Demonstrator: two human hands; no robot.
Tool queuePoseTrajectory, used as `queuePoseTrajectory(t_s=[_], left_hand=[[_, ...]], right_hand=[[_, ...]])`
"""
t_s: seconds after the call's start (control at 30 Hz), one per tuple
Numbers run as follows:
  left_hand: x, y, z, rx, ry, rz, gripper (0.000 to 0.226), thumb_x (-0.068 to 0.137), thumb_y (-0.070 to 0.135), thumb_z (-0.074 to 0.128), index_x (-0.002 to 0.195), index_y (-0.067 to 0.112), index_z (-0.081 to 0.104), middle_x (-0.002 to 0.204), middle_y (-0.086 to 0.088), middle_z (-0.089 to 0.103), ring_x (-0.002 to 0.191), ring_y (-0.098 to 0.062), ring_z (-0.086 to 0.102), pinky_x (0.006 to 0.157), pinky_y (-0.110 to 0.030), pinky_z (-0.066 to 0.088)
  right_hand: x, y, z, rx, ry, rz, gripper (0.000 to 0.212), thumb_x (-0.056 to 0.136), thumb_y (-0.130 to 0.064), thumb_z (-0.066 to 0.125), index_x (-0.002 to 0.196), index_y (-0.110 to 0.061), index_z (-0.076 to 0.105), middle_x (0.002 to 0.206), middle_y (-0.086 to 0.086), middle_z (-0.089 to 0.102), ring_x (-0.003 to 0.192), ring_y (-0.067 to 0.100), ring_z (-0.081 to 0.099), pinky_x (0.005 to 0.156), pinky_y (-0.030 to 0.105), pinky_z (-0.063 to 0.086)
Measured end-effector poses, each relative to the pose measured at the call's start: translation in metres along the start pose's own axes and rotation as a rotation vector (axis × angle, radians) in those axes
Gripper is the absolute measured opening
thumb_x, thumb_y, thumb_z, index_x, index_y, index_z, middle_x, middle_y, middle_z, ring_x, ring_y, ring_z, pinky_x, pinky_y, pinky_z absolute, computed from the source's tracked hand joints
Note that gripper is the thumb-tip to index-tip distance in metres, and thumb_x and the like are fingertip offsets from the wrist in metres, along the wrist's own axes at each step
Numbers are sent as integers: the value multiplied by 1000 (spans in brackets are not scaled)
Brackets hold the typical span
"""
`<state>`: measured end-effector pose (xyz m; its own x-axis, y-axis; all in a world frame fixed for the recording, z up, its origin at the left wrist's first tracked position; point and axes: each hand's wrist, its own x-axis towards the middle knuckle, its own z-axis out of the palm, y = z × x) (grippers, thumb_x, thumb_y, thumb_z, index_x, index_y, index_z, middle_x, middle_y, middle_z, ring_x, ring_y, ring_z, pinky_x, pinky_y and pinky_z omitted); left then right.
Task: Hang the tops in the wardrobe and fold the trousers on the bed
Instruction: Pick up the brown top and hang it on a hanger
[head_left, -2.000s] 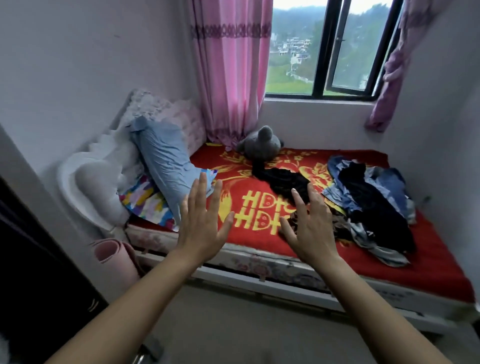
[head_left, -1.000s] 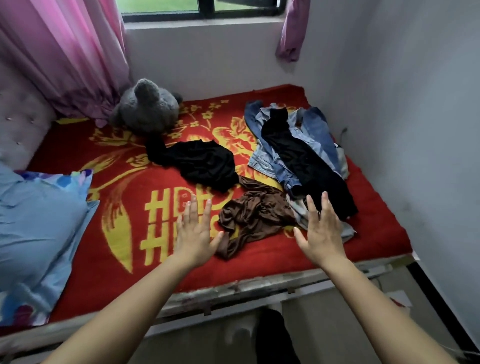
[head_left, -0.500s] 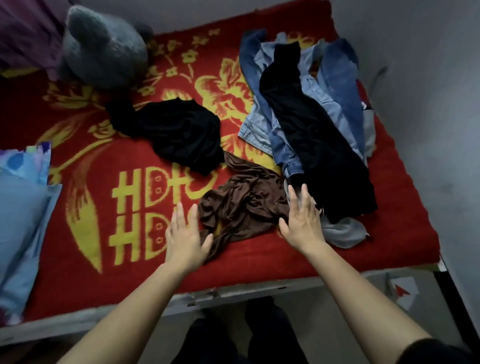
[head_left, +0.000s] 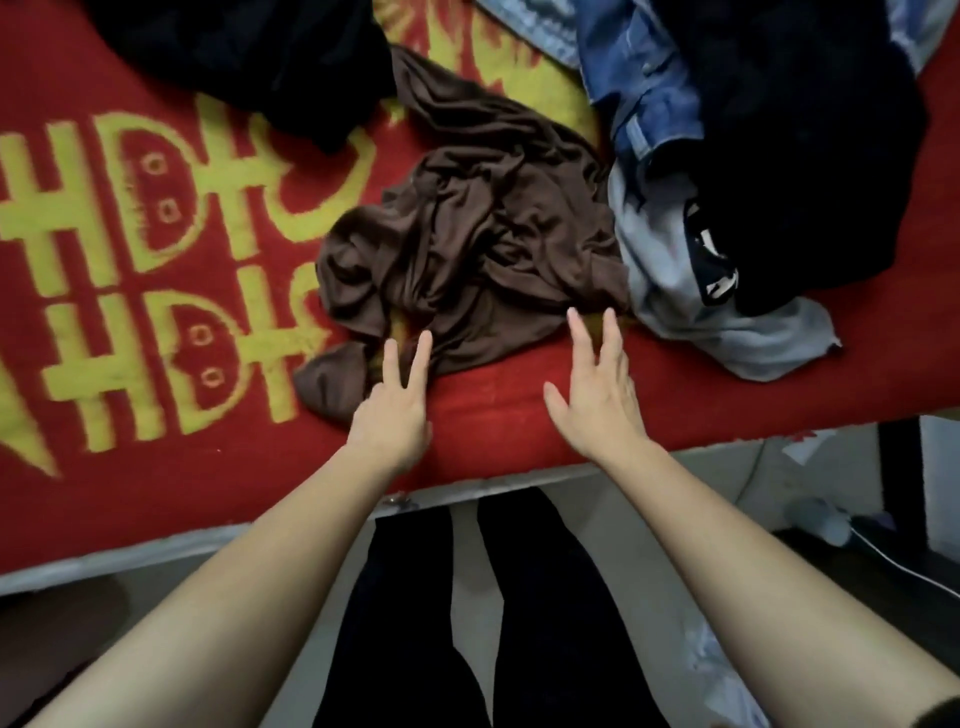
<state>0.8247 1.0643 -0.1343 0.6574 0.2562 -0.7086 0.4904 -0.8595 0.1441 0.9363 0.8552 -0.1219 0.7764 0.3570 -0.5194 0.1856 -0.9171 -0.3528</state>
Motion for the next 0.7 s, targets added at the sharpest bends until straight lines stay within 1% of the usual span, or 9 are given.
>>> queuePoseTrajectory(t_s=[0.07, 0.1, 0.2, 0.27, 0.3, 0.4, 0.5, 0.6, 0.7], left_hand=[[11, -8, 7, 62, -39, 31, 103, 91, 4, 51, 149, 42, -26, 136, -22, 39, 105, -36, 55, 80, -45, 48], [15, -13, 10, 109, -65, 40, 100, 91, 2, 48, 151, 43, -20, 124, -18, 46, 102, -36, 56, 79, -44, 47], [16, -32, 12, 169, -65, 43, 61, 96, 21, 47, 152, 35, 26, 118, -13, 54, 107, -35, 55, 77, -41, 45], [14, -50, 5, 135, 73, 3, 36, 93, 29, 50, 128, 23, 56, 110, -13, 59, 104, -37, 56, 72, -39, 44], [14, -61, 0, 105, 137, -43, 30, 91, 27, 52, 118, 20, 62, 106, -13, 61, 102, -38, 56, 71, -39, 45], [17, -103, -17, -24, 160, -312, 29, 86, 21, 49, 109, 15, 66, 103, -18, 64, 100, -40, 59, 75, -41, 48], [19, -139, -24, -77, 106, -552, 33, 85, 16, 47, 112, 4, 61, 117, -28, 58, 111, -46, 53, 89, -48, 46], [19, -148, -30, -194, 241, -651, 37, 88, 15, 48, 122, 2, 54, 131, -29, 46, 125, -44, 39, 102, -54, 33], [28, -136, -40, -269, 417, -567, 39, 92, 21, 50, 125, 2, 50, 136, -26, 42, 129, -41, 35, 105, -53, 30]], right_hand=[[20, -2, 1, 59, 79, 36, 94, 91, -31, 64, 158, -29, -1, 163, 16, -9, 145, 41, 25, 107, 50, 38], [31, -5, 0, 98, 139, 53, 96, 89, -30, 66, 158, -28, -1, 164, 17, -7, 143, 40, 29, 106, 47, 40], [65, -15, -1, 211, 279, 219, 95, 89, -30, 68, 159, -21, 3, 161, 16, 17, 138, 34, 40, 103, 40, 42], [80, -29, 3, 160, 204, 328, 70, 96, -32, 58, 156, -18, 25, 149, 16, 42, 130, 34, 48, 100, 39, 41], [82, -40, 6, 106, 126, 290, 54, 100, -33, 52, 149, -16, 39, 141, 16, 51, 126, 35, 52, 100, 38, 41], [63, -82, 20, 166, -47, -34, 35, 103, -32, 45, 130, -13, 59, 127, 17, 64, 117, 34, 59, 97, 39, 43], [25, -104, 41, 266, -137, -249, 29, 101, -37, 44, 119, -19, 58, 112, 13, 70, 105, 34, 64, 86, 42, 49], [-1, -84, 60, 125, -273, -193, 29, 101, -44, 39, 117, -24, 52, 109, 13, 70, 102, 37, 64, 80, 43, 49], [0, -47, 63, -10, -368, 41, 31, 102, -42, 38, 123, -25, 53, 118, 15, 67, 110, 39, 62, 85, 43, 47]])
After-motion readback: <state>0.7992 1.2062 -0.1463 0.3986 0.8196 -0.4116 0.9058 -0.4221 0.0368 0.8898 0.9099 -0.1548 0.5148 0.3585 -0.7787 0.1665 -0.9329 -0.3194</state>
